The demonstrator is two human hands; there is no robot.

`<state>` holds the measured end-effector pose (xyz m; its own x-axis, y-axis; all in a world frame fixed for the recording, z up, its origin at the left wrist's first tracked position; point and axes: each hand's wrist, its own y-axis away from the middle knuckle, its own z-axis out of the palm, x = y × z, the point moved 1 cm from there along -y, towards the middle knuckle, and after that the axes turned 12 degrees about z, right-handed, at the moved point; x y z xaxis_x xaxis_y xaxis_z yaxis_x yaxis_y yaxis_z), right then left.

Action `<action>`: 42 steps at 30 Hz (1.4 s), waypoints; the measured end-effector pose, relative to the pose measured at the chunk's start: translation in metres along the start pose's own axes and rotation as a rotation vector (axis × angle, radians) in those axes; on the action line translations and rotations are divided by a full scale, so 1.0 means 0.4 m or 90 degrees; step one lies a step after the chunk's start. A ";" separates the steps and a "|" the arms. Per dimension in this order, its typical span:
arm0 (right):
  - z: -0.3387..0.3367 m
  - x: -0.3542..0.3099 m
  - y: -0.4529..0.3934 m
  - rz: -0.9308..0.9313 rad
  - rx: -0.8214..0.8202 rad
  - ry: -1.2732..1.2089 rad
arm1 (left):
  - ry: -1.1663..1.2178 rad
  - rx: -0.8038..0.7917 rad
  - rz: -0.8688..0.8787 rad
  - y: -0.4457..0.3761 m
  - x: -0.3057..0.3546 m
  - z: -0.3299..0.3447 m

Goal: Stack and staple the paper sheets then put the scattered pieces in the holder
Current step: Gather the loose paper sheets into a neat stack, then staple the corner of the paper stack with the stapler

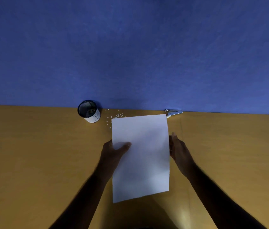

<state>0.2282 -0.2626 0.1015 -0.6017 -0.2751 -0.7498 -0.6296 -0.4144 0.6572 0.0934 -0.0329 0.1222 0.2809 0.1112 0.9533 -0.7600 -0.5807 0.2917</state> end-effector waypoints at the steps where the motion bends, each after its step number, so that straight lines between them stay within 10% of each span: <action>1: -0.013 -0.003 -0.026 -0.005 0.013 0.017 | 0.003 0.002 -0.006 -0.007 -0.001 -0.001; 17: -0.181 -0.128 -0.374 -0.214 0.266 0.844 | 0.037 -0.031 -0.031 -0.073 0.006 0.020; 35: -0.145 -0.070 -0.376 -0.202 0.359 0.935 | -0.026 -0.039 -0.020 -0.074 -0.003 0.015; 42: -0.133 -0.046 -0.324 -0.125 0.296 0.682 | -0.029 -0.054 -0.036 -0.039 0.022 0.006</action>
<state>0.3469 -0.2498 0.0261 0.1050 -0.9202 -0.3771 -0.9167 -0.2366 0.3221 0.1089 -0.0249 0.1258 0.3490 0.1040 0.9313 -0.7891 -0.5035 0.3520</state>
